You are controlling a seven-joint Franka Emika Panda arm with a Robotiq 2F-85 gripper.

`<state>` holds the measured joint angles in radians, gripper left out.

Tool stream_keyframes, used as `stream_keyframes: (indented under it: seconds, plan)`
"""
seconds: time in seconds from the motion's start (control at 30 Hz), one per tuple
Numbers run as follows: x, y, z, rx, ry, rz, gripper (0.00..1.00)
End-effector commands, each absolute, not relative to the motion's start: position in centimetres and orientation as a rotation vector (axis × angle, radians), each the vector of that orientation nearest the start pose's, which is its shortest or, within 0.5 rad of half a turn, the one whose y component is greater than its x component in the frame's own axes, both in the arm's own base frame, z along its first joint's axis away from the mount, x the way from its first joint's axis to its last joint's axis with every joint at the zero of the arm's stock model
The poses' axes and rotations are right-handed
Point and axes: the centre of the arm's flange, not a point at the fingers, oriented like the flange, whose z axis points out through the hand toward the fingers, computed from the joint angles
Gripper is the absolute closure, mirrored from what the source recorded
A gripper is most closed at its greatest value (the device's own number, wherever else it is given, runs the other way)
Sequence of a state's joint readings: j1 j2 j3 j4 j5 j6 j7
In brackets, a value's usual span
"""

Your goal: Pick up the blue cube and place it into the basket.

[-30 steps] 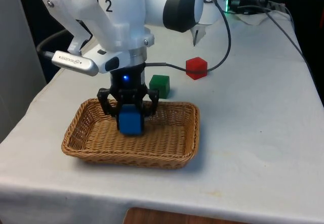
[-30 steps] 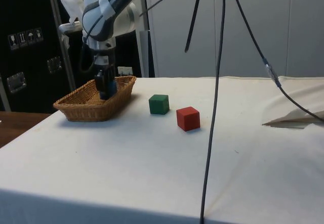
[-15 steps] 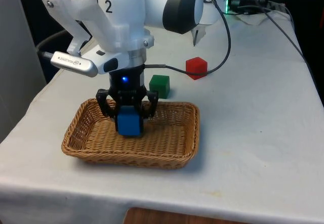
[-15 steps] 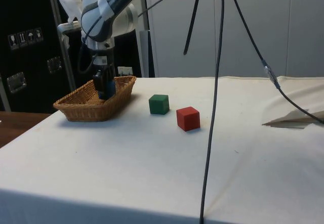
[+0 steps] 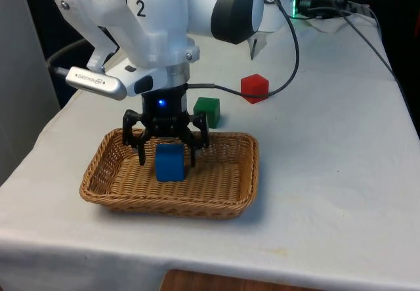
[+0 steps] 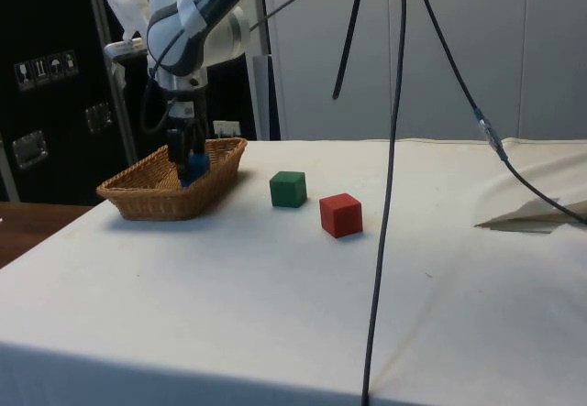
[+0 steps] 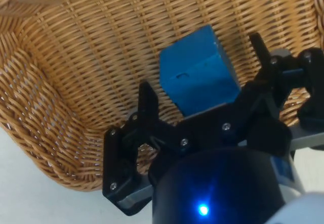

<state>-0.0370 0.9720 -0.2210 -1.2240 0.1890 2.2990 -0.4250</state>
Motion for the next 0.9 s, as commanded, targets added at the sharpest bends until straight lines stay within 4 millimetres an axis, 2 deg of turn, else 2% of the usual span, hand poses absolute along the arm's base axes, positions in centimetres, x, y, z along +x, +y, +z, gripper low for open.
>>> stream_keyframes:
  seconds: [0.0, 0.07, 0.1, 0.13, 0.37, 0.4, 0.43, 0.67, 0.7, 0.83, 0.87]
  plan:
    - [75.4, -14.5, 19.8, -3.195, -0.249, -0.175, 0.00]
    - [75.5, -14.6, 21.1, -3.197, -0.247, -0.181, 0.00]
    - [75.6, -14.5, 20.3, -3.197, -0.249, -0.188, 0.00]
    - [75.5, -14.6, 21.4, -3.197, -0.246, -0.182, 0.00]
    - [75.5, -14.6, 23.8, -3.193, -0.236, -0.180, 0.00]
    - [75.5, -14.7, 24.6, -3.193, -0.232, -0.183, 0.00]
    - [75.6, -14.7, 24.3, -3.188, -0.239, -0.184, 0.00]
    - [74.9, -14.9, 27.5, -3.185, -0.224, -0.178, 0.00]
    - [75.1, -14.9, 26.8, -3.180, -0.228, -0.176, 0.00]
    - [74.2, -15.1, 29.3, -3.177, -0.215, -0.176, 0.00]
    - [74.2, -15.1, 29.3, -3.177, -0.215, -0.176, 0.00]
